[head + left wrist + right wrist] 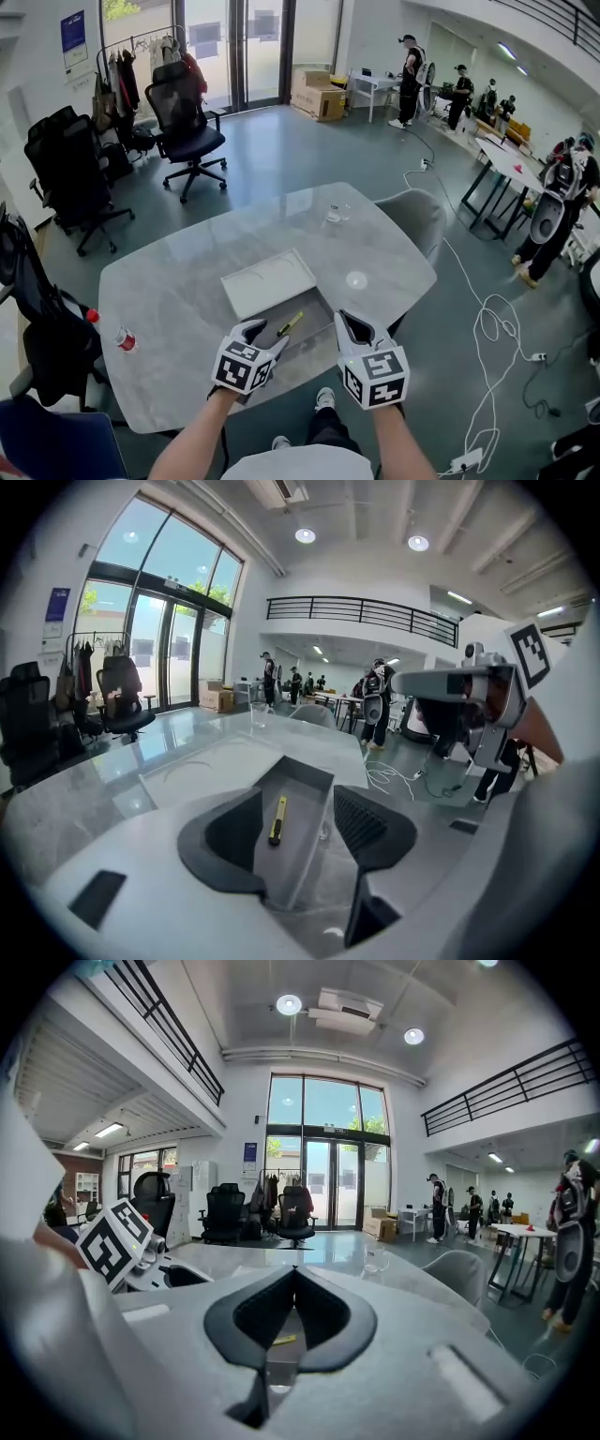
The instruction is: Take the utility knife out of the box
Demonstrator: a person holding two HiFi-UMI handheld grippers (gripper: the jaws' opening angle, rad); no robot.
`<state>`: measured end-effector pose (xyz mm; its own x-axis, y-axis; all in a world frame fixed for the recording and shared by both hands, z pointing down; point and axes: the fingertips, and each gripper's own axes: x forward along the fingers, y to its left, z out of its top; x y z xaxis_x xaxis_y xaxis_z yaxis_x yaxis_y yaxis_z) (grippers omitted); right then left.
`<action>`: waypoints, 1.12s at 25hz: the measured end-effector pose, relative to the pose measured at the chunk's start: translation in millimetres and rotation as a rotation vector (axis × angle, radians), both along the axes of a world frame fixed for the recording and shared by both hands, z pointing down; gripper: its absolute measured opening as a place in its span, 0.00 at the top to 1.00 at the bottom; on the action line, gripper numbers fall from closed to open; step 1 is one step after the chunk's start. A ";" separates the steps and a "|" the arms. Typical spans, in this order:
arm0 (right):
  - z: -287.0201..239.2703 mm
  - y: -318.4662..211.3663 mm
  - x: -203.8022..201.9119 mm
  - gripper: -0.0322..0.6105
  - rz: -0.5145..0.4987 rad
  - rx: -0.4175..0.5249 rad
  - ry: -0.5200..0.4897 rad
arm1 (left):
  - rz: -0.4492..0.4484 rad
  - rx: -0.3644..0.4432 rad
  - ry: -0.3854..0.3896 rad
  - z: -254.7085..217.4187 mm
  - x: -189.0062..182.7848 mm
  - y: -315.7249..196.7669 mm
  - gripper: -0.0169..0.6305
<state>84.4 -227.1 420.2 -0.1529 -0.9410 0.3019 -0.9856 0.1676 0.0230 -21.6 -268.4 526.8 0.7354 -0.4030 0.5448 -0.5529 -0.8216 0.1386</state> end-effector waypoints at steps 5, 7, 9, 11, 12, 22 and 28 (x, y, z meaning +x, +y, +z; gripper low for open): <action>7.0 -25.6 16.6 0.94 -0.019 -0.007 -0.011 | 0.034 -0.027 -0.098 27.8 19.8 -14.7 0.64; 9.5 -36.5 23.4 0.94 -0.031 -0.013 -0.014 | 0.033 -0.040 -0.124 36.1 25.2 -20.9 0.64; 11.6 -47.8 30.6 0.94 -0.043 -0.020 -0.015 | 0.033 -0.056 -0.146 43.0 31.3 -27.5 0.64; 14.0 -59.0 37.3 0.94 -0.056 -0.028 -0.018 | 0.042 -0.070 -0.176 49.6 37.3 -32.4 0.64; 15.7 -64.3 39.8 0.94 -0.064 -0.033 -0.020 | 0.052 -0.077 -0.196 53.2 39.9 -33.9 0.64; 34.6 -110.2 52.3 0.94 -0.143 -0.079 -0.036 | 0.103 -0.120 -0.347 89.4 59.0 -48.8 0.64; 45.1 -129.6 56.1 0.94 -0.191 -0.107 -0.044 | 0.111 -0.173 -0.422 112.1 59.1 -51.0 0.64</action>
<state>140.5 -356.7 465.3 -0.3403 -0.8569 0.3872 -0.9355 0.3501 -0.0474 37.5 -319.4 638.9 0.4684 -0.2115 0.8578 -0.5007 -0.8635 0.0605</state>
